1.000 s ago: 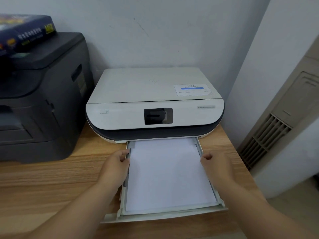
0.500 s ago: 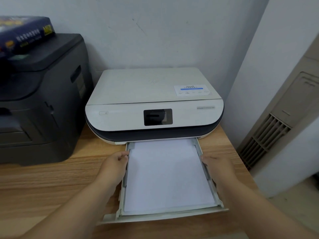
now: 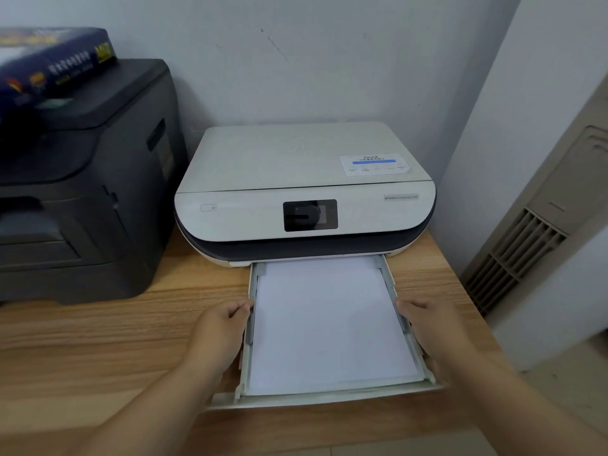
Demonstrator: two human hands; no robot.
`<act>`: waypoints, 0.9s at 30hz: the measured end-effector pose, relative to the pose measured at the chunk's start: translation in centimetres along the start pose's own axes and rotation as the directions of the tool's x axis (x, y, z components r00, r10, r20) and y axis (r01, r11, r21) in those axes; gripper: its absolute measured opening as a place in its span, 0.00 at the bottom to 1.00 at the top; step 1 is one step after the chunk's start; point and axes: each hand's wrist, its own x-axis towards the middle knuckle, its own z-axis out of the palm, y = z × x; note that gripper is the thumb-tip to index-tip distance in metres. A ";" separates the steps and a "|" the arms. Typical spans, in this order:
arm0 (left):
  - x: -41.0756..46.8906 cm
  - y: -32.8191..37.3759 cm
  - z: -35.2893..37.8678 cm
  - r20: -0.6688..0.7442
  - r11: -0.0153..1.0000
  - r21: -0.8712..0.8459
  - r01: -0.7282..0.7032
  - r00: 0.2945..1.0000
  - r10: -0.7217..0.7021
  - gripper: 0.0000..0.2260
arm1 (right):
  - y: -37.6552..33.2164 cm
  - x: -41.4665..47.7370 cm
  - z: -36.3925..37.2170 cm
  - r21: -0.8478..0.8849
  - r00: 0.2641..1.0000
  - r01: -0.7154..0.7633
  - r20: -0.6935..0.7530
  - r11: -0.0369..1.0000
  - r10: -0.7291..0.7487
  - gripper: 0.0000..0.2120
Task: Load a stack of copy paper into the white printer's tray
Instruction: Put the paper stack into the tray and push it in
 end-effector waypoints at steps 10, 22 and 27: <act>-1.8 -0.6 -1.0 0.055 0.999 -0.037 0.017 0.998 -0.015 0.14 | 1.4 -1.9 -2.0 0.051 0.996 -0.079 0.046 0.996 0.077 0.13; -2.5 -0.8 -1.7 0.100 0.995 -0.082 0.053 0.994 -0.044 0.14 | 2.7 -1.1 -1.3 0.194 0.986 -0.154 0.088 0.969 0.139 0.11; -2.9 -0.7 -1.7 0.112 0.998 -0.054 0.020 0.994 -0.014 0.15 | 2.9 -1.0 -1.0 0.191 0.991 -0.131 0.056 0.973 0.123 0.12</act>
